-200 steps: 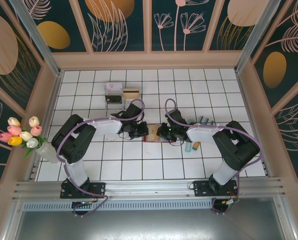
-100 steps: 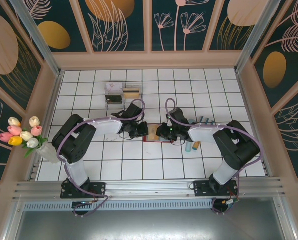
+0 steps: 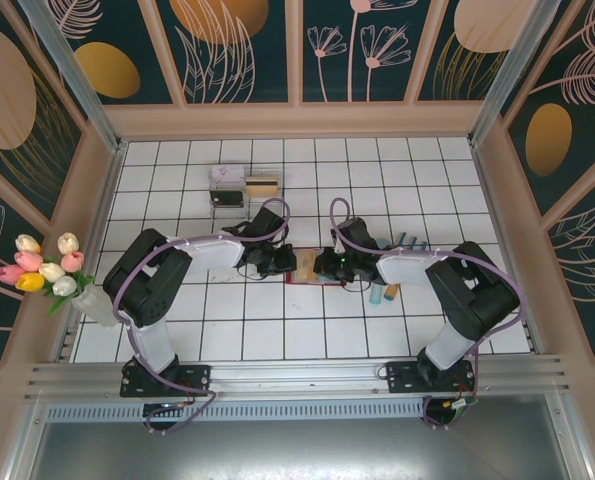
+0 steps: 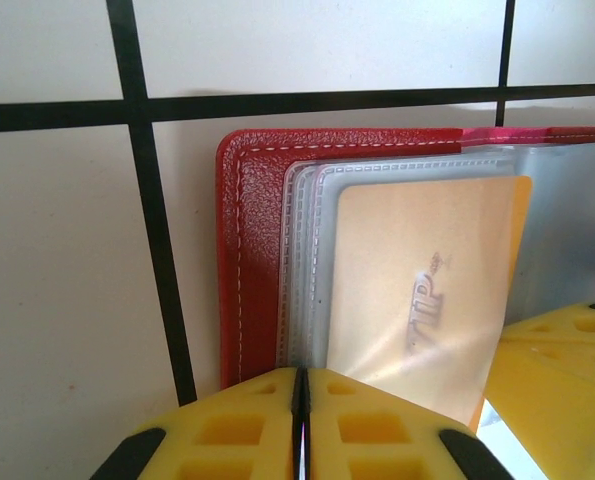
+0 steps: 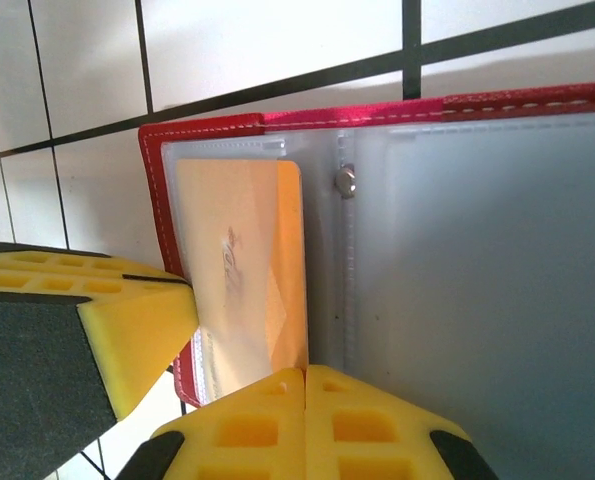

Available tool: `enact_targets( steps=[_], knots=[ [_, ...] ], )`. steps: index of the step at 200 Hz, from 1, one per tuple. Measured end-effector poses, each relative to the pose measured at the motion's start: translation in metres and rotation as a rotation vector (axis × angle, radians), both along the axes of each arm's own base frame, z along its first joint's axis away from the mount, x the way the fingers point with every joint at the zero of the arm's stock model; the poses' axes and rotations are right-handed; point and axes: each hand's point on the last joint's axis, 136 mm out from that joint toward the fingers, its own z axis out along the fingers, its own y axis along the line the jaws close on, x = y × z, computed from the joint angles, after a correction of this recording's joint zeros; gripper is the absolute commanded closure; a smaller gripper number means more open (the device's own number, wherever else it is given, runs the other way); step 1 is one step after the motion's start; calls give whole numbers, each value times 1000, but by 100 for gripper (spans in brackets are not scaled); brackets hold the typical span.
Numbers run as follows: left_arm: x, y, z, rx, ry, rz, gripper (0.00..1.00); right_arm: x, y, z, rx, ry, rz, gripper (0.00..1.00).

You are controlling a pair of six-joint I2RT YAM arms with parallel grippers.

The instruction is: Take the credit cards out of the card holder

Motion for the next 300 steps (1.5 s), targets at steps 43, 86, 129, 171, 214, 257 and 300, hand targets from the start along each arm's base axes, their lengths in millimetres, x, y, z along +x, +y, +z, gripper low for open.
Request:
enact_targets(
  steps=[43, 86, 129, 171, 214, 257, 300],
  knots=[
    [0, 0, 0, 11, -4, 1, 88, -1, -8, 0, -43, -12, 0, 96],
    [1, 0, 1, 15, -7, -3, 89, -2, -11, 1, -54, -18, 3, 83],
    [1, 2, 1, 26, -4, 0, 90, 0, -9, 5, -18, -10, 3, 76],
    [1, 2, 1, 25, -3, 0, 90, 1, -12, 3, -13, 9, -8, 72],
    [1, 2, 1, 25, -3, -1, 90, -1, -9, -3, -4, 29, 6, 73],
    [1, 2, 1, 26, -3, 0, 90, 0, -3, -2, 26, 24, 26, 74],
    [1, 2, 1, 26, -3, 0, 90, 0, 0, -4, 37, 21, 40, 81]
  ],
)
